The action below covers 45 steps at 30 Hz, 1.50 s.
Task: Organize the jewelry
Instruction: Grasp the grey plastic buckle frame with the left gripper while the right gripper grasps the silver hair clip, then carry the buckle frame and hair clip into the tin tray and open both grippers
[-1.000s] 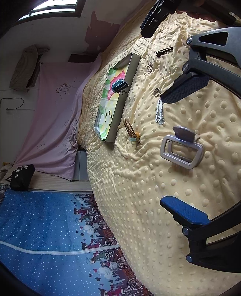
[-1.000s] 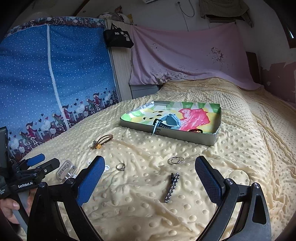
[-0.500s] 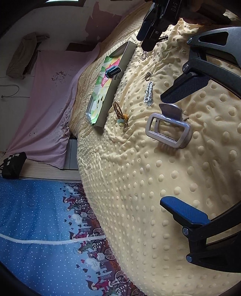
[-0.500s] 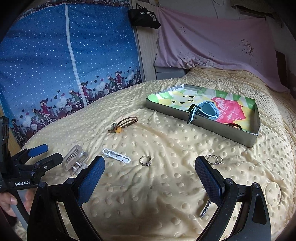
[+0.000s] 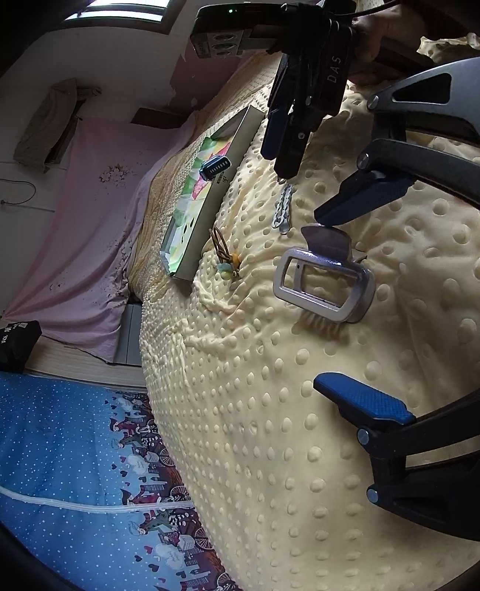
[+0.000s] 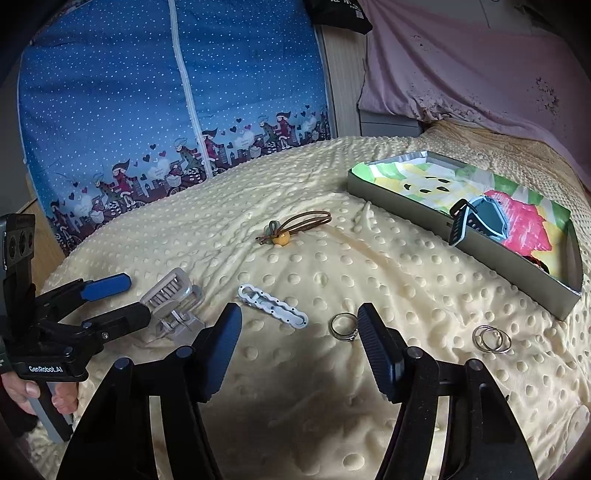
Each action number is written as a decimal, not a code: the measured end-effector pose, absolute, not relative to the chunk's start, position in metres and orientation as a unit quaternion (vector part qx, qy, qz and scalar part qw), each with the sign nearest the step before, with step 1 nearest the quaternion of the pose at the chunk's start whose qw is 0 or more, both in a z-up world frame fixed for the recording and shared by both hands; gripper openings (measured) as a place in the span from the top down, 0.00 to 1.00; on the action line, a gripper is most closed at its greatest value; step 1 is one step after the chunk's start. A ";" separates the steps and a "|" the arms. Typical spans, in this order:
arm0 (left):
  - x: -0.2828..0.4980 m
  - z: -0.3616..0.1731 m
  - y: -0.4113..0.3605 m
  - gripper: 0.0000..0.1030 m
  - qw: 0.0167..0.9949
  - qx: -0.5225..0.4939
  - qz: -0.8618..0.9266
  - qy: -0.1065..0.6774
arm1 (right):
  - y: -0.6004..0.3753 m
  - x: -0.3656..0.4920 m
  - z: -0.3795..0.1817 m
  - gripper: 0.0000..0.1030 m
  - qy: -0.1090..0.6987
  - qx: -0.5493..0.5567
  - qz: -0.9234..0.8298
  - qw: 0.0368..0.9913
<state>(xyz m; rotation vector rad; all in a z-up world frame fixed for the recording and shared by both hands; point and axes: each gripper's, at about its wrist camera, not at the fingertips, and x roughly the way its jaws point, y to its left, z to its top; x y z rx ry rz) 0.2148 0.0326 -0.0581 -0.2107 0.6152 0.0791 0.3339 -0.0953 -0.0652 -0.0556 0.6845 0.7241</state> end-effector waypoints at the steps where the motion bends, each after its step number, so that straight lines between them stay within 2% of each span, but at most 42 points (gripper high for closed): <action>1: 0.216 -0.059 0.032 0.26 0.947 -0.105 0.033 0.302 | -0.092 0.336 -0.067 0.50 0.332 -0.030 0.352 0.875; 5: 0.219 -0.061 0.030 0.36 0.947 -0.112 0.015 0.302 | -0.079 0.343 -0.073 0.52 0.346 -0.045 0.361 0.865; 7: 0.220 -0.061 0.029 0.39 0.947 -0.113 0.009 0.301 | -0.074 0.345 -0.076 0.58 0.353 -0.055 0.364 0.860; 11: 0.220 -0.061 0.025 0.50 0.948 -0.107 -0.003 0.300 | -0.066 0.348 -0.079 0.59 0.363 -0.069 0.367 0.854; 12: 0.220 -0.060 0.024 0.50 0.948 -0.104 -0.003 0.300 | -0.065 0.348 -0.079 0.62 0.364 -0.071 0.369 0.852; 15: 0.217 -0.060 0.024 0.50 0.947 -0.109 -0.013 0.301 | -0.062 0.350 -0.079 0.63 0.369 -0.075 0.374 0.847; 18: 0.217 -0.060 0.025 0.50 0.945 -0.114 -0.018 0.305 | -0.059 0.350 -0.080 0.74 0.374 -0.079 0.377 0.844; 20: 0.217 -0.060 0.024 0.50 0.945 -0.114 -0.019 0.306 | -0.059 0.348 -0.081 0.78 0.376 -0.080 0.374 0.844; 22: 0.217 -0.060 0.024 0.50 0.944 -0.115 -0.019 0.308 | -0.059 0.346 -0.081 0.87 0.379 -0.080 0.371 0.844; 27: 0.215 -0.060 0.026 0.50 0.943 -0.119 -0.021 0.309 | -0.059 0.341 -0.082 0.95 0.390 -0.074 0.359 0.845; 35: 0.223 -0.067 0.019 0.50 0.936 -0.100 -0.020 0.338 | -0.074 0.332 -0.086 0.97 0.399 -0.035 0.344 0.849; 38: 0.229 -0.072 0.022 0.55 0.929 -0.107 -0.014 0.353 | -0.075 0.331 -0.087 0.97 0.400 -0.028 0.342 0.850; 45: 0.230 -0.067 0.023 0.57 0.932 -0.116 -0.012 0.342 | -0.081 0.329 -0.086 0.97 0.389 -0.012 0.339 0.856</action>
